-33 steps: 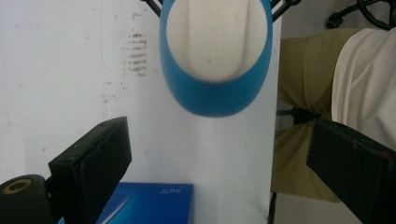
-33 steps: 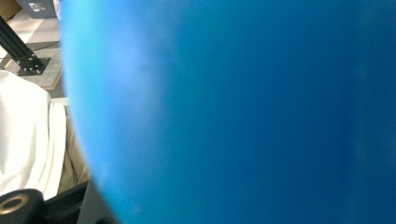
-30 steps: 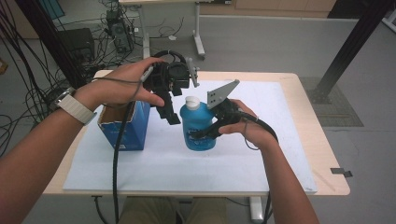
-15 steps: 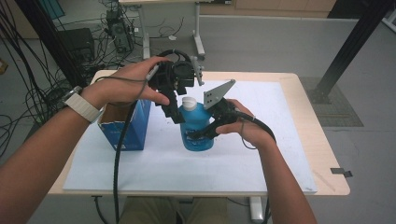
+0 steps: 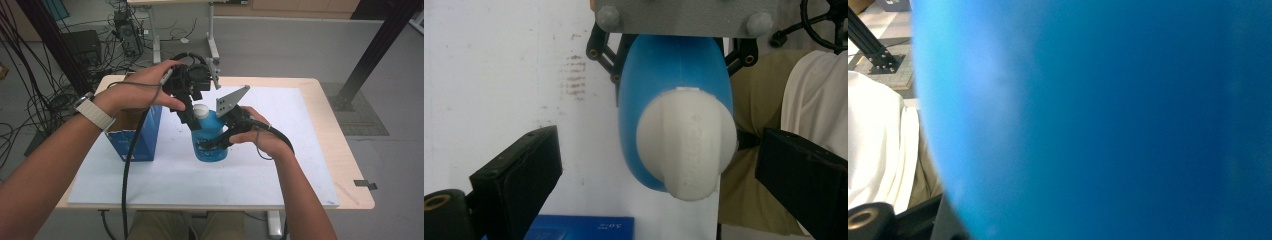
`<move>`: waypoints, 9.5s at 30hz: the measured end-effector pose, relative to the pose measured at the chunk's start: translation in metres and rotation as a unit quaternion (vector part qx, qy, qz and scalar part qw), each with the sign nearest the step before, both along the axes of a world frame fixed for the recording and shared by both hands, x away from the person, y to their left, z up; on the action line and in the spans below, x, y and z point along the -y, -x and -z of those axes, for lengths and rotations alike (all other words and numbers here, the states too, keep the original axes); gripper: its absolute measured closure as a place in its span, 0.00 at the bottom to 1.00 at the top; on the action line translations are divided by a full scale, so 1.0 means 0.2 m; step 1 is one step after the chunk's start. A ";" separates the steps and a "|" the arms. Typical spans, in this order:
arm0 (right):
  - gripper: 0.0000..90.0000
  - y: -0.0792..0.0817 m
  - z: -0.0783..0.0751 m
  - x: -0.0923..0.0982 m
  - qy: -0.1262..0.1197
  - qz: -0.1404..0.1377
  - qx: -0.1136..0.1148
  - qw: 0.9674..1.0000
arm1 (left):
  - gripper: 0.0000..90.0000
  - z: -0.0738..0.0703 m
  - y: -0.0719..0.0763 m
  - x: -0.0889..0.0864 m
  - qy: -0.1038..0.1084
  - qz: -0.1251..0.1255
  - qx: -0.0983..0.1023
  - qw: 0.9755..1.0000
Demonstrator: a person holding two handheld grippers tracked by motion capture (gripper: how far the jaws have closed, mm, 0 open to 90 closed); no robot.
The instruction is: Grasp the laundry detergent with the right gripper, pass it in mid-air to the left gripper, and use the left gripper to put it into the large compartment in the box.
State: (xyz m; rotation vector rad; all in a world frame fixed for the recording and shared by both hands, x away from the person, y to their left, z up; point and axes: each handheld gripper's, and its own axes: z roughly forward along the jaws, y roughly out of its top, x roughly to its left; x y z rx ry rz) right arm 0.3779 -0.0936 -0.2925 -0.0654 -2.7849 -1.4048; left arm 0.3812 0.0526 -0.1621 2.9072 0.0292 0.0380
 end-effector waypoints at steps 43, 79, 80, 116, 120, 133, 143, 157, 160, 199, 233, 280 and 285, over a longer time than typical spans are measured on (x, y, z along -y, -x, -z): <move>0.49 0.00 0.01 0.00 0.003 0.002 -0.005 1.000 | 0.06 0.02 0.00 0.01 -0.003 0.002 -0.003 1.000; 0.48 0.01 0.01 0.01 0.005 0.006 -0.006 1.000 | 0.08 0.02 0.01 0.01 -0.008 0.002 0.002 1.000; 0.48 0.01 0.01 0.01 0.005 0.005 -0.006 1.000 | 0.08 0.02 0.01 0.01 -0.009 0.002 0.002 1.000; 0.48 0.01 0.00 0.02 0.001 0.008 -0.001 1.000 | 0.08 0.02 0.03 0.02 -0.012 0.002 0.005 1.000; 0.48 0.01 0.00 0.02 0.002 0.007 -0.001 1.000 | 0.08 0.03 0.03 0.02 -0.011 0.001 0.005 1.000; 0.48 0.01 0.01 0.01 0.002 0.008 -0.002 1.000 | 0.08 0.03 0.03 0.02 -0.013 0.002 0.005 1.000; 0.48 0.01 0.01 0.02 0.003 0.009 -0.004 1.000 | 0.08 0.03 0.03 0.02 -0.013 0.000 0.006 1.000; 0.48 0.02 0.00 0.01 0.001 0.007 -0.007 1.000 | 0.07 0.05 0.02 0.02 -0.004 -0.006 0.003 1.000; 0.48 0.02 0.00 0.01 0.002 0.007 -0.007 1.000 | 0.06 0.06 0.02 0.02 -0.004 -0.004 0.002 1.000; 0.48 0.05 -0.04 -0.06 0.005 -0.010 0.001 1.000 | 0.15 0.14 0.03 0.05 -0.014 0.014 -0.007 1.000; 0.48 0.05 -0.02 -0.05 0.010 -0.007 -0.008 1.000 | 0.41 0.15 0.07 0.07 -0.021 0.042 -0.010 0.999; 0.48 0.06 -0.02 -0.05 0.008 -0.010 -0.003 1.000 | 0.41 0.15 0.07 0.06 -0.016 0.042 -0.010 0.999; 0.48 0.06 -0.02 -0.05 0.007 -0.011 -0.004 1.000 | 0.41 0.15 0.07 0.06 -0.016 0.043 -0.009 0.999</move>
